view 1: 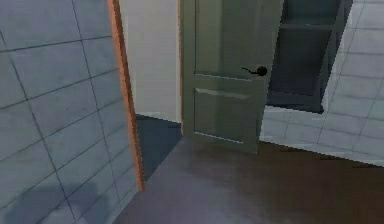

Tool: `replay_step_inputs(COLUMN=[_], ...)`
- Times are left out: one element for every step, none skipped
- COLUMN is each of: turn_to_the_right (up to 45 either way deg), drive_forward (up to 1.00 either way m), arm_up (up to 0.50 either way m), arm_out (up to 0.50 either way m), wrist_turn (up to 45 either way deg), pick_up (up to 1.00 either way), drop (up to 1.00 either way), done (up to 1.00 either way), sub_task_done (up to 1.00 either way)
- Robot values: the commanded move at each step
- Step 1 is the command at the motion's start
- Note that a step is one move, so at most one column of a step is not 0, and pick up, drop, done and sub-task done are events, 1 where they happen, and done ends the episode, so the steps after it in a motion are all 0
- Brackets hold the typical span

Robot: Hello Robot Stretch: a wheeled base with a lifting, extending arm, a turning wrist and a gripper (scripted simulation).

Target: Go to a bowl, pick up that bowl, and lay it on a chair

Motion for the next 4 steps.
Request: replay_step_inputs(turn_to_the_right=[0.0,-6.0,0.0,6.0], drive_forward=[1.0,0.0,0.4,0.0], arm_up=[0.0,0.0,0.0,0.0], arm_out=[0.0,0.0,0.0,0.0], wrist_turn=[0.0,0.0,0.0,0.0], pick_up=[0.0,0.0,0.0,0.0], drop=[0.0,0.0,0.0,0.0], done=[0.0,0.0,0.0,0.0], sub_task_done=[0.0,0.0,0.0,0.0])
